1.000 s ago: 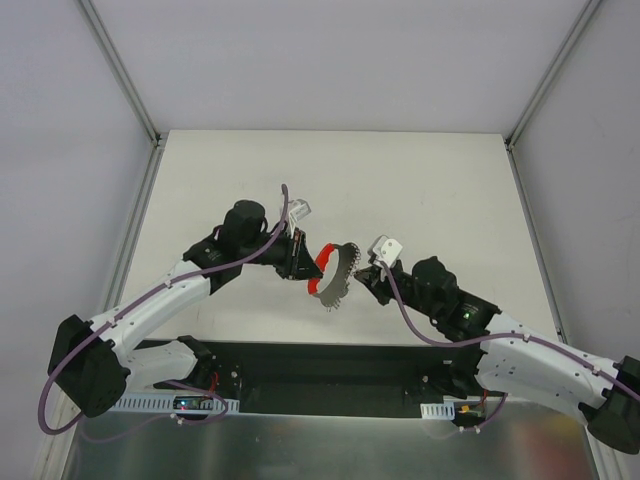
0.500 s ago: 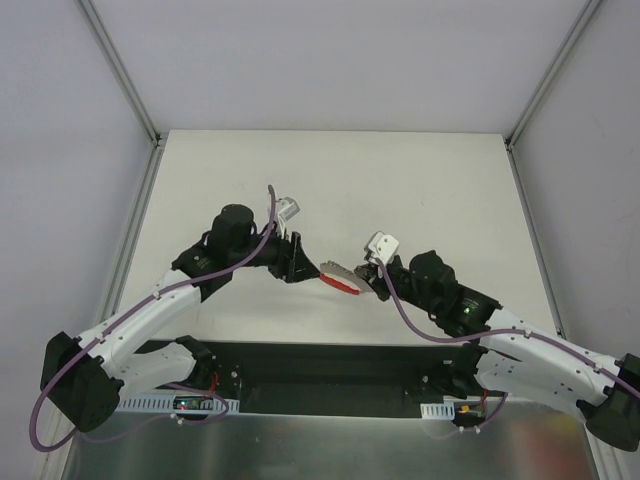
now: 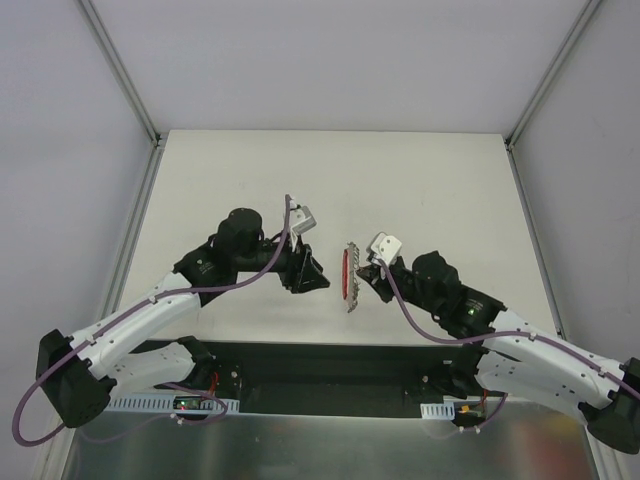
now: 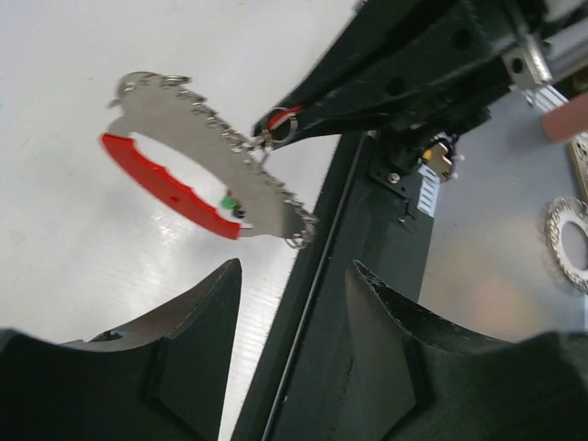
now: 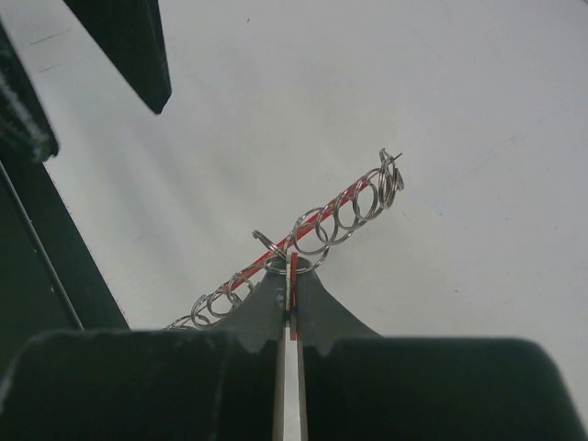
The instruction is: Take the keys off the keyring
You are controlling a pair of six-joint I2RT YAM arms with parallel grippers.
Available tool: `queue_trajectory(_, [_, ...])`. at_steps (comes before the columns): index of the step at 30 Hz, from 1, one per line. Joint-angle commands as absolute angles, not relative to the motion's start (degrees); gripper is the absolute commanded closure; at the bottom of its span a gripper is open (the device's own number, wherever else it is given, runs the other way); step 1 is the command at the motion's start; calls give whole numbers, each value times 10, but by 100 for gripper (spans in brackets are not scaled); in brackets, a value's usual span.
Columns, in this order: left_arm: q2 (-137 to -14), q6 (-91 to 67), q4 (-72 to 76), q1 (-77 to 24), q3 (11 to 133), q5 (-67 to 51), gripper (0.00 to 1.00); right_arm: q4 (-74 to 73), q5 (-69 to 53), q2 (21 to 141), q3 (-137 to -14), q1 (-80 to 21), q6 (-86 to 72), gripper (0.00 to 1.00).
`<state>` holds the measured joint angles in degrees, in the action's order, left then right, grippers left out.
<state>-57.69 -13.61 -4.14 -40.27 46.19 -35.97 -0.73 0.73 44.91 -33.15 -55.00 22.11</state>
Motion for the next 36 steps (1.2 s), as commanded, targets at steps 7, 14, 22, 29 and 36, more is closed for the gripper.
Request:
queue_trajectory(7, [-623,-86,41,-461,495,-411,58,25,-56,408,-348,-551,221,99])
queue_trajectory(14, [-649,-74,87,-463,494,-470,65,33,-85,392,-342,-551,219,99])
queue_trajectory(22, [-637,-88,149,-463,468,-466,71,41,-112,385,-335,-551,214,99])
queue_trajectory(29, [-668,-89,141,-464,482,-469,71,40,-107,385,-339,-551,213,99])
queue_trajectory(36, [-673,-77,123,-468,493,-480,72,32,-91,395,-345,-551,208,99])
